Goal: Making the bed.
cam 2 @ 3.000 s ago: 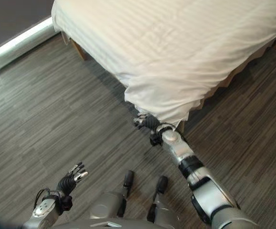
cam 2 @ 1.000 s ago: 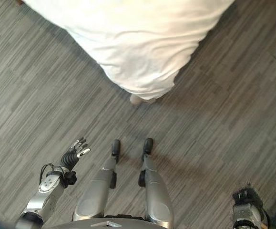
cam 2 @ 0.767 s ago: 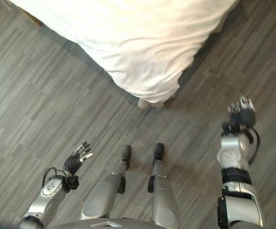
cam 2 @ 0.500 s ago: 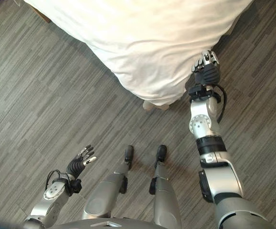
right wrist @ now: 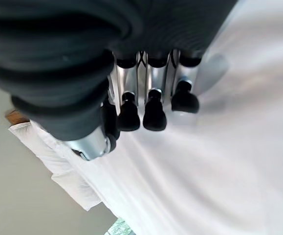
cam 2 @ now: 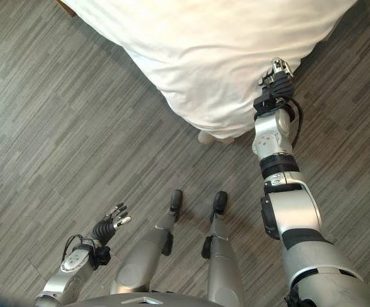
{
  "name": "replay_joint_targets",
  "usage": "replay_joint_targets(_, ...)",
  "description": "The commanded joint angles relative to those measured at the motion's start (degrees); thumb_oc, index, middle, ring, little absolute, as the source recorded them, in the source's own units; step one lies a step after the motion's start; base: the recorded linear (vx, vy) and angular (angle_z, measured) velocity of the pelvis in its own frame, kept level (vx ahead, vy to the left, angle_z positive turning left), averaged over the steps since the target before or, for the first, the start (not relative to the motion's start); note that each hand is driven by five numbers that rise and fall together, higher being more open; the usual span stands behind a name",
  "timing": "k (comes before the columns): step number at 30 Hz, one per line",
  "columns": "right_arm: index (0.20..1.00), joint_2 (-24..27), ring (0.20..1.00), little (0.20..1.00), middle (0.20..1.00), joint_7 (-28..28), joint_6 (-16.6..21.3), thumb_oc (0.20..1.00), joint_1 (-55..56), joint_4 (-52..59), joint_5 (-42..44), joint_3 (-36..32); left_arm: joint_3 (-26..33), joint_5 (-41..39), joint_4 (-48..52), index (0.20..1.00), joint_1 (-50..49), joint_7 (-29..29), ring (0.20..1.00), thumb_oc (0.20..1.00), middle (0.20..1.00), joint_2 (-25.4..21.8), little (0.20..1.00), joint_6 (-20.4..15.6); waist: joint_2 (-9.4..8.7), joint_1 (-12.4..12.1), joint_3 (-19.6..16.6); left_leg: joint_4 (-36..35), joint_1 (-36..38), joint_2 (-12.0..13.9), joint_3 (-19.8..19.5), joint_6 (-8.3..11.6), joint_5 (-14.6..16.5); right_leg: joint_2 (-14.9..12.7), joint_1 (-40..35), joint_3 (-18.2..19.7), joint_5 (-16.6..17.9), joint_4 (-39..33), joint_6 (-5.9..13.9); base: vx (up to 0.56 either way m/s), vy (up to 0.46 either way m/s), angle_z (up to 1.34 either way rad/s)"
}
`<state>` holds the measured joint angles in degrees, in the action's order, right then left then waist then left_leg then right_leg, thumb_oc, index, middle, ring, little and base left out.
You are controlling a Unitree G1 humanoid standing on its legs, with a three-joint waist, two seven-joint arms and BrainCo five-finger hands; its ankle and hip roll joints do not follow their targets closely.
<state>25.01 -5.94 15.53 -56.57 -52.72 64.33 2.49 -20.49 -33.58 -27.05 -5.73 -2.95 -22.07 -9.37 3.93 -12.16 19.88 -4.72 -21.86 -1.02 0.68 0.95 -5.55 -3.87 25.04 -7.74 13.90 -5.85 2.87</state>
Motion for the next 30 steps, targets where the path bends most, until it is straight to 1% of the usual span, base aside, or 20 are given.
replay_joint_targets(1, 0.200, 4.09, 0.200, 0.200, 0.200, 0.44, 1.34, 0.200, -4.03, -0.66, 2.57, -0.14, -2.83, -0.89, 1.82, 1.000, 2.84, -0.64, 1.000, 1.000, 1.000, -1.32, 1.000, -1.56, 0.59, -2.17, 0.80, -0.28, -1.75, -0.93, -2.84, 2.30, -1.94, -1.18, -5.29, -2.60, -7.47, 0.85, 4.55, 0.00, 0.000, 0.00)
replay_joint_targets(5, 0.200, 5.67, 0.200, 0.200, 0.200, 0.17, 0.43, 0.200, -5.14, -4.01, 1.91, 0.22, -3.03, -1.63, 2.31, 1.000, 3.27, -0.52, 1.000, 1.000, 1.000, -1.16, 1.000, -1.68, 0.88, -2.74, 1.87, -0.28, -3.39, -0.96, -3.03, 2.32, -2.27, -1.19, -3.96, -2.89, -7.18, 0.85, 4.65, 0.00, -0.002, 0.01)
replay_joint_targets(8, 0.200, 7.69, 0.200, 0.200, 0.200, 0.14, -0.49, 0.200, -6.35, -6.93, 1.39, 0.54, -3.56, -1.50, 2.85, 1.000, 3.37, -0.25, 1.000, 1.000, 1.000, -1.09, 1.000, -1.94, 1.43, -3.23, 2.84, -0.28, -4.84, -1.06, -3.18, 2.46, -2.15, -1.10, -2.50, -2.67, -6.99, 0.85, 4.79, 0.00, 0.000, 0.00)
replay_joint_targets(12, 0.200, 9.60, 0.200, 0.200, 0.200, -0.34, -1.24, 0.200, -5.84, -10.54, -0.19, 0.57, -4.15, -0.67, 2.34, 1.000, 4.38, 0.34, 1.000, 1.000, 1.000, -0.25, 1.000, -2.02, 2.35, -3.06, 4.16, -0.28, -6.88, -1.37, -2.98, 2.58, -2.96, -1.26, -0.35, -2.39, -6.01, 0.85, 4.91, 0.00, 0.008, 0.01)
replay_joint_targets(14, 0.200, 9.53, 0.200, 0.200, 0.200, -1.23, -2.03, 0.200, -3.31, -13.74, -2.46, 0.26, -4.25, -0.13, 2.02, 1.000, 5.06, 0.86, 1.000, 1.000, 1.000, 0.44, 1.000, -2.09, 2.67, -2.69, 4.75, -0.28, -7.19, -1.49, -2.69, 2.50, -3.07, -1.17, 0.12, -2.09, -5.79, 0.85, 4.92, 0.01, 0.034, 0.06)
replay_joint_targets(15, 0.200, 8.48, 0.200, 0.200, 0.200, -1.02, -2.97, 0.200, 1.25, -15.68, -5.34, -0.04, -3.97, 0.18, 1.86, 1.000, 5.30, 1.19, 1.000, 1.000, 1.000, 1.31, 1.000, -2.20, 2.74, -2.20, 5.34, -0.28, -6.93, -1.44, -2.54, 2.42, -2.78, -1.06, -0.09, -1.85, -6.04, 0.85, 4.91, 0.03, 0.025, 0.07)
replay_joint_targets(16, 0.200, 7.55, 0.200, 0.200, 0.200, -1.14, -3.38, 0.200, 4.45, -16.46, -6.24, -0.97, -3.70, 0.39, 1.96, 1.000, 5.31, 1.28, 1.000, 1.000, 1.000, 1.75, 1.000, -2.27, 2.74, -1.82, 5.54, -0.28, -6.81, -1.48, -2.52, 2.35, -2.77, -1.05, -0.17, -1.73, -6.05, 0.85, 4.87, 0.01, 0.017, 0.05)
replay_joint_targets(18, 0.200, 7.50, 0.200, 0.200, 0.200, -1.21, -3.38, 0.200, 4.65, -16.29, -6.31, -1.10, -3.75, 0.40, 1.98, 1.000, 5.26, 1.29, 1.000, 1.000, 1.000, 1.68, 1.000, -2.28, 2.70, -1.85, 5.43, -0.28, -7.06, -1.52, -2.53, 2.32, -3.14, -1.09, 0.06, -1.76, -5.76, 0.85, 4.86, 0.00, 0.000, 0.00)
replay_joint_targets(19, 0.200, 5.09, 0.200, 0.200, 0.200, -0.69, -4.30, 0.200, 16.00, -18.71, -9.06, -4.64, -2.07, 0.91, 2.31, 1.000, 5.24, 1.44, 1.000, 1.000, 1.000, 2.16, 1.000, -2.50, 2.66, -0.64, 5.93, -0.28, -6.01, -1.66, -2.59, 2.08, -2.43, -1.13, -0.96, -1.71, -6.33, 0.85, 4.85, 0.02, 0.010, -0.04)
replay_joint_targets(20, 0.200, 5.04, 0.200, 0.200, 0.200, -0.72, -4.30, 0.200, 16.18, -18.58, -9.11, -4.76, -2.13, 0.91, 2.35, 1.000, 5.20, 1.44, 1.000, 1.000, 1.000, 2.09, 1.000, -2.50, 2.62, -0.67, 5.79, -0.28, -6.28, -1.70, -2.62, 2.05, -2.80, -1.17, -0.71, -1.76, -6.06, 0.85, 4.84, 0.04, 0.014, -0.01)
replay_joint_targets(21, 0.200, 4.29, 0.200, 0.200, 0.200, -0.15, -5.05, 0.200, 20.51, -20.02, -10.58, -6.14, -1.28, 1.13, 2.40, 1.000, 4.97, 1.29, 1.000, 1.000, 1.000, 2.13, 1.000, -2.50, 2.50, -0.11, 5.80, -0.28, -5.90, -1.74, -2.65, 1.97, -2.60, -1.18, -1.08, -1.82, -6.24, 0.85, 4.85, 0.03, 0.011, 0.03)
replay_joint_targets(22, 0.200, 2.56, 0.200, 0.200, 0.200, 0.95, -5.56, 0.200, 28.12, -20.56, -10.99, -8.74, 0.47, 1.39, 1.65, 1.000, 4.79, 1.16, 1.000, 1.000, 1.000, 2.25, 1.000, -2.54, 2.01, 1.10, 5.68, -0.28, -4.78, -1.71, -2.48, 1.84, -1.93, -1.26, -2.05, -1.80, -6.68, 0.85, 4.92, 0.06, 0.016, 0.05)
replay_joint_targets(23, 0.200, 1.47, 0.200, 0.200, 0.200, 0.80, -5.60, 0.200, 32.11, -20.77, -11.35, -10.27, 1.54, 1.47, 1.53, 1.000, 4.45, 1.14, 1.000, 1.000, 1.000, 2.37, 1.000, -2.59, 1.54, 1.82, 5.40, -0.28, -4.17, -1.63, -2.34, 1.81, -1.74, -1.32, -2.58, -1.81, -6.82, 0.85, 4.96, 0.04, 0.014, 0.04)
replay_joint_targets(24, 0.200, 1.39, 0.200, 0.200, 0.200, 0.75, -5.60, 0.200, 32.27, -20.63, -11.38, -10.33, 1.50, 1.47, 1.56, 1.000, 4.39, 1.14, 1.000, 1.000, 1.000, 2.31, 1.000, -2.59, 1.51, 1.80, 5.35, -0.28, -4.33, -1.67, -2.34, 1.78, -2.03, -1.36, -2.44, -1.82, -6.60, 0.85, 4.95, 0.00, 0.000, 0.00)
replay_joint_targets(25, 0.200, 0.95, 0.200, 0.200, 0.200, 1.27, -5.73, 0.200, 35.62, -20.35, -10.71, -12.22, 2.06, 1.55, 1.41, 1.000, 4.11, 1.08, 1.000, 1.000, 1.000, 2.48, 1.000, -2.50, 1.01, 2.60, 5.11, -0.28, -3.65, -1.59, -2.15, 1.72, -1.75, -1.41, -2.91, -1.73, -6.70, 0.85, 4.98, 0.05, 0.035, -0.11)
replay_joint_targets(26, 0.200, -0.13, 0.200, 0.200, 0.200, 1.31, -5.10, 0.200, 42.00, -19.00, -9.59, -15.90, 3.38, 1.49, 1.65, 1.000, 3.44, 1.03, 1.000, 1.000, 1.000, 2.75, 1.000, -2.39, -0.15, 4.45, 4.43, -0.28, -1.86, -1.39, -1.59, 1.64, -0.81, -1.46, -4.26, -1.50, -7.08, 0.85, 5.11, 0.07, 0.048, -0.17)
replay_joint_targets(27, 0.200, -1.08, 0.200, 0.200, 0.200, 1.25, -4.50, 0.200, 45.09, -17.51, -9.33, -17.27, 4.08, 1.50, 1.30, 1.000, 3.26, 1.07, 1.000, 1.000, 1.000, 2.93, 1.000, -2.27, -0.80, 5.30, 3.95, -0.28, -0.94, -1.26, -1.28, 1.52, -0.38, -1.54, -5.00, -1.29, -7.21, 0.85, 5.14, 0.04, 0.044, -0.15)
replay_joint_targets(28, 0.200, -1.20, 0.200, 0.200, 0.200, 1.15, -4.51, 0.200, 45.25, -17.31, -9.38, -17.32, 4.05, 1.50, 1.31, 1.000, 3.22, 1.07, 1.000, 1.000, 1.000, 2.87, 1.000, -2.27, -0.87, 5.26, 3.89, -0.28, -1.11, -1.31, -1.25, 1.49, -0.68, -1.59, -4.82, -1.27, -6.98, 0.85, 5.14, 0.04, 0.027, -0.09)
replay_joint_targets(29, 0.200, -1.43, 0.200, 0.200, 0.200, 1.30, -4.05, 0.200, 47.69, -15.81, -8.54, -19.20, 4.68, 1.76, 1.05, 1.000, 3.06, 0.89, 1.000, 1.000, 1.000, 3.02, 1.000, -1.96, -1.44, 6.26, 3.31, -0.28, 0.27, -1.24, -0.85, 1.32, 0.18, -1.60, -6.00, -1.00, -7.50, 0.85, 5.19, 0.08, 0.065, -0.30)
replay_joint_targets(30, 0.200, -2.81, 0.200, 0.200, 0.200, 0.49, -2.30, 0.200, 51.33, -12.07, -7.10, -22.33, 5.85, 1.80, 0.66, 1.000, 2.29, 0.78, 1.000, 1.000, 1.000, 3.12, 1.000, -1.52, -2.33, 7.75, 1.99, -0.23, 2.94, -1.17, 0.20, 1.05, 0.98, -2.09, -7.85, -0.73, -7.58, 0.85, 5.48, 0.12, 0.125, -0.29)
